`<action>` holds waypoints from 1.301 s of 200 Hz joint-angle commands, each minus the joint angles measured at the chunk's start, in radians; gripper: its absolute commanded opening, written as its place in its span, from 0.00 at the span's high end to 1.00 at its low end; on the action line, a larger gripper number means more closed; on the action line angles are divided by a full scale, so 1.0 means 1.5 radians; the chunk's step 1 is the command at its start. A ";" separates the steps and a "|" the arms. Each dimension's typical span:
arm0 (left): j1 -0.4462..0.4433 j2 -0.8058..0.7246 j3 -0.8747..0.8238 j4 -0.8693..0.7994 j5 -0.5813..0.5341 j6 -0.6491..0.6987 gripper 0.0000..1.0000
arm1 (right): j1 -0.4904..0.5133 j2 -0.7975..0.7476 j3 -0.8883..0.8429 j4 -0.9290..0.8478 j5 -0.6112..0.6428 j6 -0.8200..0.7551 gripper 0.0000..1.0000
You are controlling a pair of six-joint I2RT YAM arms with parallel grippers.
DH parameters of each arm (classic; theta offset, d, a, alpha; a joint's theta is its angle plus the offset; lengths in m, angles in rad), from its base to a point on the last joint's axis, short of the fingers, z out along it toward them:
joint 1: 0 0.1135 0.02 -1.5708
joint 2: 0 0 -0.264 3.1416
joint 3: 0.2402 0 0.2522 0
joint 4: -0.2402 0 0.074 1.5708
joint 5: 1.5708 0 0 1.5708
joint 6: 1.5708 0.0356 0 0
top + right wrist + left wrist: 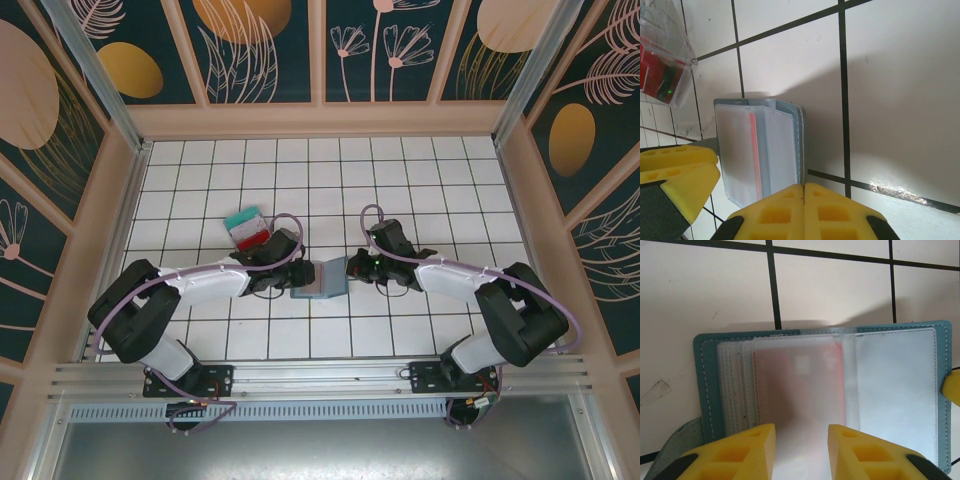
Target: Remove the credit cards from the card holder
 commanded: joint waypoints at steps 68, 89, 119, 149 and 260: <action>-0.001 0.004 -0.006 -0.009 -0.019 -0.008 0.65 | -0.003 0.006 0.003 0.002 -0.003 -0.006 1.00; 0.000 0.015 -0.005 -0.014 -0.020 -0.008 0.66 | -0.002 0.007 0.002 0.003 -0.004 -0.004 1.00; -0.001 0.024 -0.005 -0.012 -0.014 -0.007 0.66 | -0.001 0.007 0.000 0.003 -0.004 -0.003 1.00; -0.001 0.034 -0.003 -0.016 -0.016 -0.008 0.66 | 0.000 0.009 0.000 0.006 -0.004 -0.003 1.00; 0.000 0.033 -0.016 0.065 0.083 -0.001 0.49 | 0.001 0.010 0.000 0.006 -0.004 -0.001 1.00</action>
